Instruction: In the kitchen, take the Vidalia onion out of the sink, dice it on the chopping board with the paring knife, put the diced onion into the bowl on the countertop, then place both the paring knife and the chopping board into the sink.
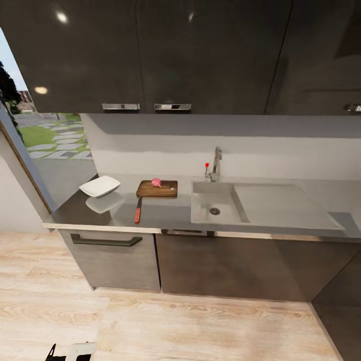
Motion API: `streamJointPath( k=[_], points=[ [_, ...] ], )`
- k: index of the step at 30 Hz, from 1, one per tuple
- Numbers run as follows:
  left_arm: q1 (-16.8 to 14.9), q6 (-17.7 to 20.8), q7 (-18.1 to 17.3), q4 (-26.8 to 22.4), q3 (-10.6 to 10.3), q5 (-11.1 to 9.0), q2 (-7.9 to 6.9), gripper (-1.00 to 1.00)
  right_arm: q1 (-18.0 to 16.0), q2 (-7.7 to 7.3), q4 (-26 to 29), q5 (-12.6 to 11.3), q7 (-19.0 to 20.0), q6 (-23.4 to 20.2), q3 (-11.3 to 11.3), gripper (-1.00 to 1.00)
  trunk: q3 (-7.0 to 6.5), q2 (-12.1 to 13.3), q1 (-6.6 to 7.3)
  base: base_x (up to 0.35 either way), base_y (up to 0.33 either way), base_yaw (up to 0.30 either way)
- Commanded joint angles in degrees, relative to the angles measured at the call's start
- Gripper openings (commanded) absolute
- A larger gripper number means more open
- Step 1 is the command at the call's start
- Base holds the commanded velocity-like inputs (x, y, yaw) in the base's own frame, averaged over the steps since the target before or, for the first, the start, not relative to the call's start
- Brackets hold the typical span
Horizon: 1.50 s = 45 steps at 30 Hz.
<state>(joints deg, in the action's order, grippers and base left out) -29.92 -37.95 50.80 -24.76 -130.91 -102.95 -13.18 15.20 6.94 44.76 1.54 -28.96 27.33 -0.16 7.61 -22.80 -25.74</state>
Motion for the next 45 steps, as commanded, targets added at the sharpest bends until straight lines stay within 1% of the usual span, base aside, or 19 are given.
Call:
streamJointPath(
  k=[1, 3, 7, 11, 13, 14, 17, 19, 21, 22, 26, 28, 29, 32, 34, 37, 38, 41, 45],
  points=[
    [-0.1, -0.1, 0.4, -0.2, -0.5, -0.1, 0.0, 1.0, 0.0, 0.02, 0.1, 0.1, -0.2, 0.0, 0.0, 1.0, 0.02, -0.1, -0.04, 0.0, 0.0, 0.0],
    [-0.1, -0.1, 0.4, -0.2, -0.5, -0.1, 0.0, 1.0, 0.0, -0.02, 0.0, 0.1, -0.2, 0.0, 0.0, 1.0, -0.16, -0.1, -0.04, 0.0, 0.0, 0.0],
    [-0.1, -0.1, 0.4, -0.2, -0.5, -0.1, 0.0, 1.0, 0.0, -0.97, -0.1, 0.1, -0.2, 0.0, 0.0, 1.0, -0.52, -0.1, -0.04, 0.0, 0.0, 0.0],
    [-0.1, -0.1, 0.4, -0.2, -0.5, -0.1, 0.0, 1.0, 0.0, -1.32, -0.1, 0.0, -0.2, 0.0, 0.0, 1.0, -0.89, -0.1, -0.04, 0.0, 0.0, 0.0],
    [-0.1, -0.1, 0.4, -0.2, -0.5, -0.1, 0.0, 1.0, 0.0, -1.4, -0.1, -0.3, -0.2, 0.0, 0.0, 1.0, -1.07, -0.1, -0.04, 0.0, 0.0, 0.0],
    [-0.1, -0.1, 0.4, -0.2, -0.5, -0.1, 0.0, 1.0, 0.0, -1.45, -0.1, -1.3, -0.2, 0.0, 0.0, 1.0, -1.16, -0.1, -0.04, 0.0, 0.0, 0.0],
    [-0.1, -0.1, 0.4, -0.2, -0.5, -0.1, 0.0, 1.0, 0.0, -1.52, -0.1, -2.3, 0.4, 0.0, 0.0, 1.0, -1.43, -0.1, -0.04, 0.0, 0.0, 0.0],
    [-0.1, -0.1, 0.4, -0.2, -0.5, -0.1, 0.0, 1.0, 0.0, -1.54, -0.2, -2.6, 1.8, 0.0, 0.0, 1.0, -1.61, -0.1, -0.04, 0.0, 0.0, 0.0],
    [-0.1, -0.1, 0.4, -0.2, -0.5, -0.1, 0.0, 1.0, 0.0, -1.62, -0.2, -2.8, 4.7, 0.0, 0.0, 1.0, -1.79, -0.1, -0.04, 0.0, 0.0, 0.0],
    [-0.1, -0.1, 0.4, -0.2, -0.5, -0.1, 0.0, 1.0, 0.0, -1.64, -0.2, -2.8, 5.5, 0.0, -0.1, 1.0, -1.88, -0.1, -0.04, 0.0, 0.0, 0.0],
    [-0.1, -0.1, 0.4, -0.1, -0.5, -0.1, 0.03, 1.0, 0.0, -1.66, -0.3, -2.9, 6.6, 0.0, -0.1, 1.0, -2.25, -0.1, -0.04, 0.0, 0.0, 0.0],
    [-0.1, -0.1, 0.4, 0.0, -0.5, -0.1, 0.71, 1.0, 0.0, -1.66, -0.4, -2.9, 6.8, 0.0, -0.1, 1.0, -2.43, -0.1, -0.04, 0.0, 0.0, 0.0],
    [-0.1, -0.1, 0.4, 0.1, -0.5, -0.2, 1.3, 1.0, 0.0, -1.66, -0.4, -2.9, 6.8, 0.0, -0.1, 1.0, -2.52, -0.1, -0.04, 0.0, 0.0, 0.0],
    [-0.1, -0.1, 0.3, 0.4, -0.5, -0.2, 3.91, 1.0, 0.0, -1.66, -0.4, -2.9, 6.9, 0.0, -0.1, 1.0, -2.79, -0.1, -0.04, 0.0, 0.0, 0.0],
    [-0.1, -0.1, 0.2, 1.3, -0.6, -0.3, 4.68, 1.0, 0.0, -1.66, -0.4, -2.9, 6.9, 0.0, -0.1, 1.0, -2.97, -0.1, -0.04, 0.0, 0.0, 0.0],
    [-0.1, -0.1, 0.0, 5.0, -1.7, -0.2, 5.05, 1.0, 0.0, -1.66, -0.4, -2.9, 6.9, 0.0, -0.1, 1.0, -3.24, -0.1, -0.04, 0.0, 0.0, 0.0],
    [-0.1, -0.1, 0.0, 6.7, -2.3, -0.2, 5.12, 1.0, 0.0, -1.66, -0.4, -2.9, 6.9, 0.0, -0.1, 1.0, -3.33, -0.1, -0.04, 0.0, 0.0, 0.0],
    [-0.1, -0.1, -0.1, 8.0, -2.8, -0.2, 5.01, 1.0, 0.0, -1.66, -0.5, -2.9, 6.9, 0.0, -0.1, 1.0, -3.61, -0.1, -0.04, 0.0, 0.0, 0.0],
    [-0.1, -0.1, -0.1, 8.4, -3.0, -0.2, 4.43, 1.0, 0.0, -1.66, -0.5, -2.9, 6.9, 0.0, -0.1, 1.0, -3.97, -0.1, -0.04, 0.0, 0.0, 0.0]
  ],
)
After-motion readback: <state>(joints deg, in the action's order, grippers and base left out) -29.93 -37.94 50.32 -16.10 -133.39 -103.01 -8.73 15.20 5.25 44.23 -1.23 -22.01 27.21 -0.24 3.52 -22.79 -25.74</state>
